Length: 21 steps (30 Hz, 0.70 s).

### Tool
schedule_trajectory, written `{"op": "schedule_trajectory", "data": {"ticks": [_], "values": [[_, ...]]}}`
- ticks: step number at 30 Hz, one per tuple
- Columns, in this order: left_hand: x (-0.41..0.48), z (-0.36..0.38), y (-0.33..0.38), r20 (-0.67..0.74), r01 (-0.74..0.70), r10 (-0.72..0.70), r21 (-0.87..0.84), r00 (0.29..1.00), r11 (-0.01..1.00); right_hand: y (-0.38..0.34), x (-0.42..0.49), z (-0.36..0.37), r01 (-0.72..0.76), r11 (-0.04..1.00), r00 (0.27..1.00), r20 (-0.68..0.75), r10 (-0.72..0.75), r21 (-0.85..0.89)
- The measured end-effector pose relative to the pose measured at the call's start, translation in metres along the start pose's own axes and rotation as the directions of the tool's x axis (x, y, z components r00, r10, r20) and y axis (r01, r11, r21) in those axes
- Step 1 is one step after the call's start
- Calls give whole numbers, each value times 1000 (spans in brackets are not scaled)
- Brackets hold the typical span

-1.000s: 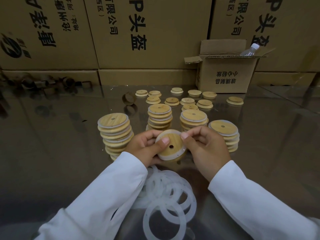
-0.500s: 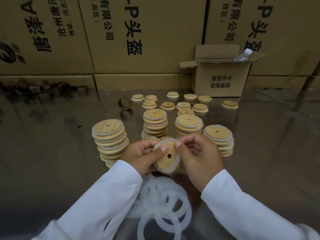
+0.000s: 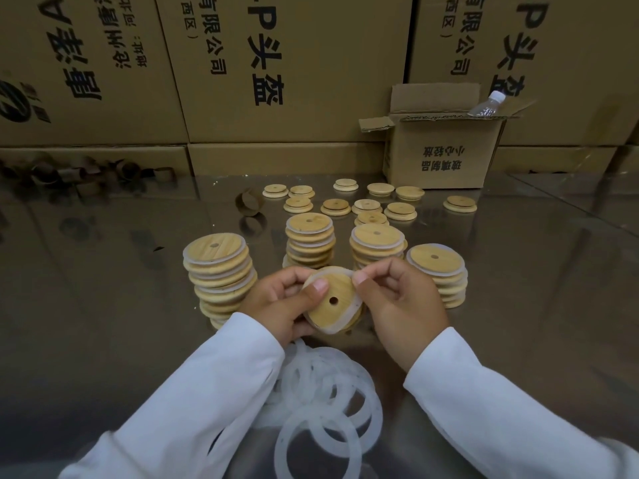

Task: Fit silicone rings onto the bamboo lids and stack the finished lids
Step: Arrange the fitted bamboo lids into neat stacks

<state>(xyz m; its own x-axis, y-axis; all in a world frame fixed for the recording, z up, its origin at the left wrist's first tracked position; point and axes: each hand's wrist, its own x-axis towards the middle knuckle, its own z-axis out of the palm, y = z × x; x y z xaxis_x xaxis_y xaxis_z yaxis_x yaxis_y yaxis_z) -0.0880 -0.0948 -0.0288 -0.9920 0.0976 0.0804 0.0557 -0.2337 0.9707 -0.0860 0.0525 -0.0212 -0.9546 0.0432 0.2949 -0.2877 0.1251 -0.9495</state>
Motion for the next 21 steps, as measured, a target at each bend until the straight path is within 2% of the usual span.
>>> {"op": "schedule_trajectory", "data": {"ticks": [4,10,13,16,21], "values": [[1,-2,3,-62,-32,32,1,998,999,2,-7,3,93,986,996,-2,-94,-136],[-1,2,6,-53,4,-7,-48,999,999,5,-5,2,93,985,992,-66,-104,-148],[-3,5,5,-46,18,-18,7,999,1000,4,-5,0,115,981,990,-66,-126,-155],[-3,6,5,-54,14,-11,53,998,998,3,-6,-2,161,958,982,-55,-179,-236],[-2,6,4,-61,0,7,114,998,993,1,-4,-3,98,971,987,-105,-123,-219]]}}
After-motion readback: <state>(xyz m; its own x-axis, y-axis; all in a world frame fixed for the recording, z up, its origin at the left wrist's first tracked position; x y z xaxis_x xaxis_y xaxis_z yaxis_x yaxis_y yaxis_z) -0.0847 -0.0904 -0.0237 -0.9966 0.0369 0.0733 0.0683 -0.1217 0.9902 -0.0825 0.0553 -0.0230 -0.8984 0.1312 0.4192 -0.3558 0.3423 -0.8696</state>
